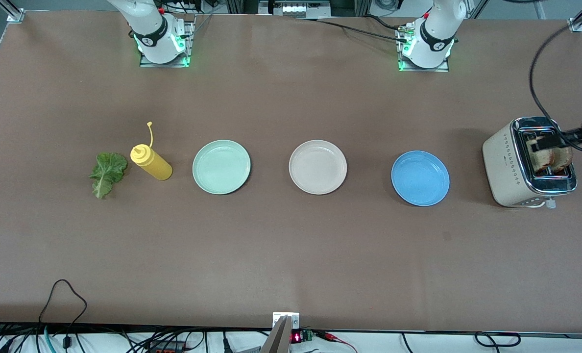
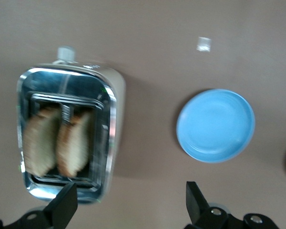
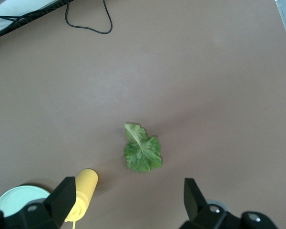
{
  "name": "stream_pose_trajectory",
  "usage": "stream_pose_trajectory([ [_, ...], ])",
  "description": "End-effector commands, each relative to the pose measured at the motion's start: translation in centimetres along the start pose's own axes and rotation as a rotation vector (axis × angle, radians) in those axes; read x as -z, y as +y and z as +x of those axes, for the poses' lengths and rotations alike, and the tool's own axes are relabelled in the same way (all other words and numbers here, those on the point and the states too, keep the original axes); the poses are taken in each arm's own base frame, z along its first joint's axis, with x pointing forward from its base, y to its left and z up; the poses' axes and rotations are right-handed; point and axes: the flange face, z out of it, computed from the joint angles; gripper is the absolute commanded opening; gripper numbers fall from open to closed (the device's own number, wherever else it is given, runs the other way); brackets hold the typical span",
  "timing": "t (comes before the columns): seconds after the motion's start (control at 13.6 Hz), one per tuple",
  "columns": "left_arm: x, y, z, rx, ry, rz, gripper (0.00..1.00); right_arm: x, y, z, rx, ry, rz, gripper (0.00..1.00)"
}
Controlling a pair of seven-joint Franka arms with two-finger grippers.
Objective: Make sandwich in beige plate with both arms
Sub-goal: 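Reach the left gripper to the toast slice in the toaster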
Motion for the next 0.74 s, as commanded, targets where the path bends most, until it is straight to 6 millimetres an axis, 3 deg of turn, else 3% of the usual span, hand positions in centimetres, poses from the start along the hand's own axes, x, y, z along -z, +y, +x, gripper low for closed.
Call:
stream_pose_trajectory([
  [0.0, -1.6, -2.8, 3.4, -0.003, -0.027, 0.014, 1.00, 0.3, 0.0, 0.2, -0.013, 0.018, -0.002, 1.00],
  [0.15, -3.8, -4.4, 4.1, 0.011, -0.067, 0.029, 1.00, -0.1, -0.2, 0.5, -0.011, 0.021, -0.003, 1.00],
  [0.37, -7.7, -5.0, 4.0, 0.020, -0.172, 0.018, 1.00, -0.5, -0.4, 0.8, -0.010, 0.023, -0.003, 1.00],
  [0.66, -9.7, -6.2, 3.7, 0.014, -0.246, 0.031, 1.00, -1.4, -1.4, 1.0, 0.006, 0.018, -0.004, 1.00],
])
